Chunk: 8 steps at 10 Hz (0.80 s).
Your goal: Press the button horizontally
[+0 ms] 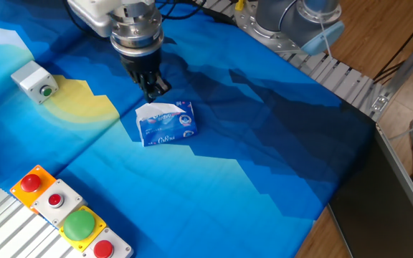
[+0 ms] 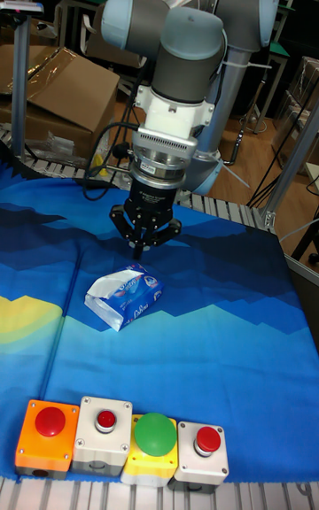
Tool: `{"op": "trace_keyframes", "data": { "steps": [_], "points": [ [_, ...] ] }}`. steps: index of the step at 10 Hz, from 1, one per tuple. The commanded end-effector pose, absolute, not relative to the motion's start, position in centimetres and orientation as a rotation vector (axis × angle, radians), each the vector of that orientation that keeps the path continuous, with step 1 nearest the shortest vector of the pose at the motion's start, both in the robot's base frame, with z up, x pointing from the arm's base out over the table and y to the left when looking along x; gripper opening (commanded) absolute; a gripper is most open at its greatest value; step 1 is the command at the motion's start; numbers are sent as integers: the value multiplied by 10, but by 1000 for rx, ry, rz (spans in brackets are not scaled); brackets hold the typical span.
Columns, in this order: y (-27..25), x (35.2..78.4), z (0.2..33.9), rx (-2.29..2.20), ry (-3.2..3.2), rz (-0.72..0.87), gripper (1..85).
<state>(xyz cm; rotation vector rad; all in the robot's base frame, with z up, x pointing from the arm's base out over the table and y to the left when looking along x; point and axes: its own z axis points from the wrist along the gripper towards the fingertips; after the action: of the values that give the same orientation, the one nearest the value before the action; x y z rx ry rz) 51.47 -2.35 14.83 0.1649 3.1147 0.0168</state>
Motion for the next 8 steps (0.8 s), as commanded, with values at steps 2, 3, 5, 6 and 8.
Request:
{"op": "trace_keyframes", "data": {
  "steps": [2,3,5,6,8],
  "points": [
    [-83,530,126,-35,3116,-6,10],
    [-98,536,120,-64,3116,3,10],
    [-133,548,119,-129,3121,-40,10],
    [-147,554,118,-169,3121,-36,10],
    [-179,568,109,-258,3115,-15,10]
  ]
}}
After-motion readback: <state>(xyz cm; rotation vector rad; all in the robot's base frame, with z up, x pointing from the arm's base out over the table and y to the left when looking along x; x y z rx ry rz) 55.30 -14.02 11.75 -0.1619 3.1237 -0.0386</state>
